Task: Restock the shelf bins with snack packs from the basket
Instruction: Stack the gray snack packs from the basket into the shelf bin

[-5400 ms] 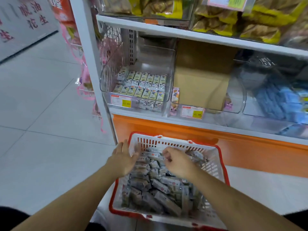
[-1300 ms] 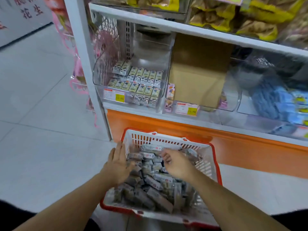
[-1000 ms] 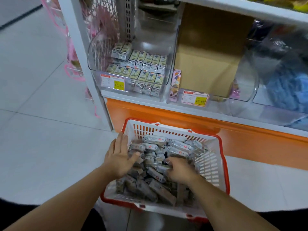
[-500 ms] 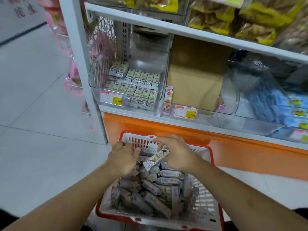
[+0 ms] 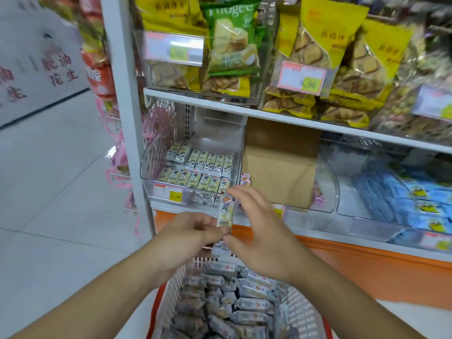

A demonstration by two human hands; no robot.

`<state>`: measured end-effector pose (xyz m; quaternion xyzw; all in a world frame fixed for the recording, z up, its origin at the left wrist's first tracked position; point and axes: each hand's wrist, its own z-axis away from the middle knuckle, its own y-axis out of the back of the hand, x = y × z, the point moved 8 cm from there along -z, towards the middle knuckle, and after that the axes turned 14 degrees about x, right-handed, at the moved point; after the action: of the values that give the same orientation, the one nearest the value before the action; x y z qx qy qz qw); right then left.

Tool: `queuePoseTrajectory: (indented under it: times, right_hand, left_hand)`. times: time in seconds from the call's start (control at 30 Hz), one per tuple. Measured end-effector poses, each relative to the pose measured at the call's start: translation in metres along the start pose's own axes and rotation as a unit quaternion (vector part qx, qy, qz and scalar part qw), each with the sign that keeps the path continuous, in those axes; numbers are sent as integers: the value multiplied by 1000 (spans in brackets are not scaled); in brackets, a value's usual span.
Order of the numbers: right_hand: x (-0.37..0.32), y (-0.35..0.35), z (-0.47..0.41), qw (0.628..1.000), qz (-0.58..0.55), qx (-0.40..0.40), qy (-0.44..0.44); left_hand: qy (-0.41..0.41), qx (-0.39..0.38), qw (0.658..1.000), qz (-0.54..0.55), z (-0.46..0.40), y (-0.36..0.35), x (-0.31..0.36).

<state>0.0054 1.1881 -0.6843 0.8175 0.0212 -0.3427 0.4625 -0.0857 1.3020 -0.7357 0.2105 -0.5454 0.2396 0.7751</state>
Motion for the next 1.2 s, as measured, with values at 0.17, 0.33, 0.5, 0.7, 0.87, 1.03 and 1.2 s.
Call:
queuePoseTrajectory:
  times: [0.17,0.33,0.5,0.7,0.87,1.03,1.2]
  right_hand:
    - [3,-7,-2,999,23,-13,-28]
    - [2,-6,-13,997,13,9,-75]
    - [1,-14,-73,996,25,36,-79]
    - [31,-80,-200,992,73,-13,-104]
    - [75,-131,-268,980,131,-24,-146]
    - [97,-158,-287,977,143,-51,-148]
    - [100,-161,-281,979,129,-63,-147]
  left_hand:
    - [9,-4,1000,18,-3,3,3]
    - [-8,16,999,-35,-16,18,11]
    - [-275,143,883,-353,-46,72,52]
    - [-214,104,818,-524,-93,113,23]
    - [-209,99,825,-515,-97,111,29]
    - [-239,118,820,-506,-101,108,35]
    - [-250,129,817,-503,-108,104,32]
